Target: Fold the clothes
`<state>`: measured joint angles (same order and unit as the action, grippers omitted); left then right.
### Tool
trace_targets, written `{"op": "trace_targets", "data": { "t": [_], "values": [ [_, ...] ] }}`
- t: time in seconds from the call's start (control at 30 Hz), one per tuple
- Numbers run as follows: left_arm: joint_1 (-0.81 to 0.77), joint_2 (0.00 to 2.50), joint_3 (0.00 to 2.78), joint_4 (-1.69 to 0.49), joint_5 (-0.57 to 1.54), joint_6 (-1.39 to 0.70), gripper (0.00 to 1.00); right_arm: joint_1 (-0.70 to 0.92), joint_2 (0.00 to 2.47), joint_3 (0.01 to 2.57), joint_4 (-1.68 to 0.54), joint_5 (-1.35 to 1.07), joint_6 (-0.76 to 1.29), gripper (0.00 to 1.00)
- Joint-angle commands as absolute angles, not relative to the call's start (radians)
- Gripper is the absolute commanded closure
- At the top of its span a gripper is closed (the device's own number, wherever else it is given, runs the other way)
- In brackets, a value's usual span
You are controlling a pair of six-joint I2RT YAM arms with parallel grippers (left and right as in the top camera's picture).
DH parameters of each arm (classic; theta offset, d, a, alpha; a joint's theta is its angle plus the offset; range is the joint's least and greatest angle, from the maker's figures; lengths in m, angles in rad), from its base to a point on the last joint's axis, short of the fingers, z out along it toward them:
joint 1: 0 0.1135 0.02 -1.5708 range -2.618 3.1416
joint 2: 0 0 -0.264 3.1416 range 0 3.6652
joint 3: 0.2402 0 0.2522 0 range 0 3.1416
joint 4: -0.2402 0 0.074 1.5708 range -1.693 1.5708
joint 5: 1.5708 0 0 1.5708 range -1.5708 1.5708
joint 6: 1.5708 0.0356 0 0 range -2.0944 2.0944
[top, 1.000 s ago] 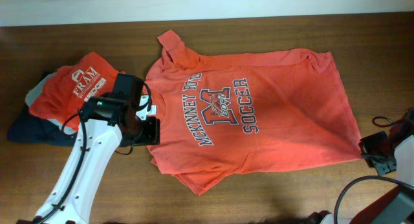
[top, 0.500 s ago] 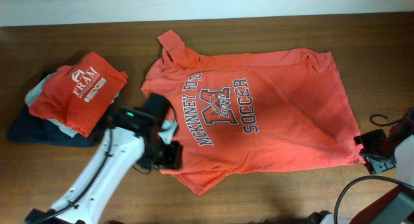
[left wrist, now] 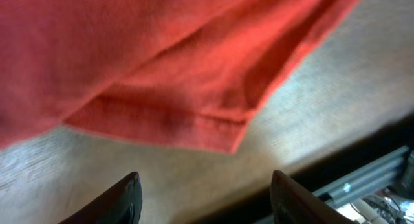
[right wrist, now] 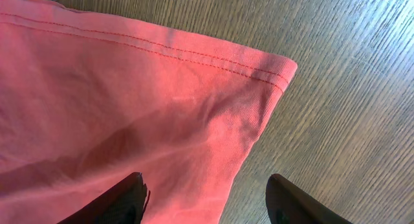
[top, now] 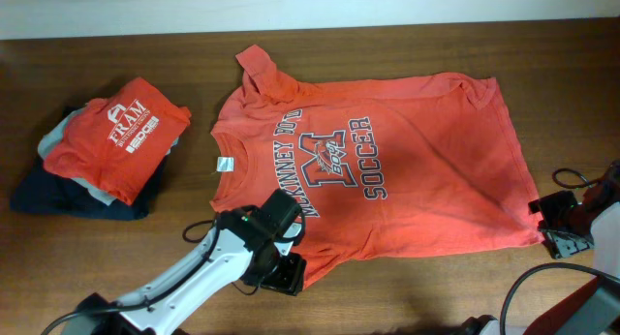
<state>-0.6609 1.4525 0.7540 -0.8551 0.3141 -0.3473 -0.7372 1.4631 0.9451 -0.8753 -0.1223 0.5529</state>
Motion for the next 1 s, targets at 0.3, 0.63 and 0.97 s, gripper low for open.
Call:
{"op": "trace_targets", "data": {
  "t": [0.3, 0.63, 0.97],
  "values": [
    [-0.665, 1.618, 0.72, -0.67, 0.281, -0.366, 0.43, -0.74, 1.456, 0.957, -0.876, -0.128, 0.546, 0.34],
    [-0.665, 1.619, 0.731, -0.701, 0.267, -0.385, 0.99, -0.74, 1.456, 0.957, -0.876, -0.128, 0.547, 0.34],
    [-0.665, 1.504, 0.993, -1.213, 0.266, -0.398, 0.99, -0.74, 1.456, 0.957, -0.875, -0.132, 0.547, 0.34]
  ]
}}
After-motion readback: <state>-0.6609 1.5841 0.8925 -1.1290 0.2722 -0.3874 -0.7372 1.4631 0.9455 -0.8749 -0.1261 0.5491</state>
